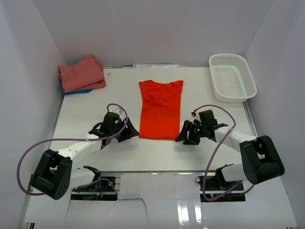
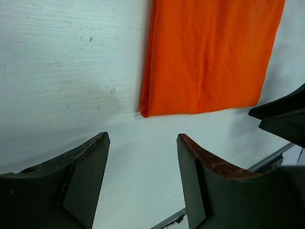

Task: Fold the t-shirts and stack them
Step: Grab one side of the 2/3 rectangular tshirt with both arms

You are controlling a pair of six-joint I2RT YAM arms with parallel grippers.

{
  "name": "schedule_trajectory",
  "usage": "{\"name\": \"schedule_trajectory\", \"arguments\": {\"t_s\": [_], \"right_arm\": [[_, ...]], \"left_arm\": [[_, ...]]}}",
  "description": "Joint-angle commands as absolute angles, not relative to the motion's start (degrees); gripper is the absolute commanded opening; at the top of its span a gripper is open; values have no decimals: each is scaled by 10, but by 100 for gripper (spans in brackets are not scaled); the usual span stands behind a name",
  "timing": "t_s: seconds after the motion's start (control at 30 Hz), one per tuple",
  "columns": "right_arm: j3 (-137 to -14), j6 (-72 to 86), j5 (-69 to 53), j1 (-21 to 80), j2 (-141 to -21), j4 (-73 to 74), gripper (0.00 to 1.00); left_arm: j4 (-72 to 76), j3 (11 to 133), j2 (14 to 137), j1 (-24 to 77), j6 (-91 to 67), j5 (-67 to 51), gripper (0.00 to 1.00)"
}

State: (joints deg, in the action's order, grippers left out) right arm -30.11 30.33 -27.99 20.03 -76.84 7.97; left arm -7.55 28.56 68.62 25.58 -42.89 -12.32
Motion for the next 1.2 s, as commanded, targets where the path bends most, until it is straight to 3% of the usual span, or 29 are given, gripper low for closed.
{"name": "schedule_trajectory", "arguments": {"t_s": [0.0,0.7,1.1,1.17], "right_arm": [[-301,331,-289,202,-787,16,65],[-293,358,-267,201,-870,-72,49],[-281,352,-267,202,-884,-83,11],[-284,351,-267,201,-885,-82,9]], "left_arm": [[-48,289,690,250,-413,-135,69],[-25,294,731,234,-403,-147,70],[-11,293,747,225,-402,-160,70],[-5,289,752,224,-405,-166,70]]}}
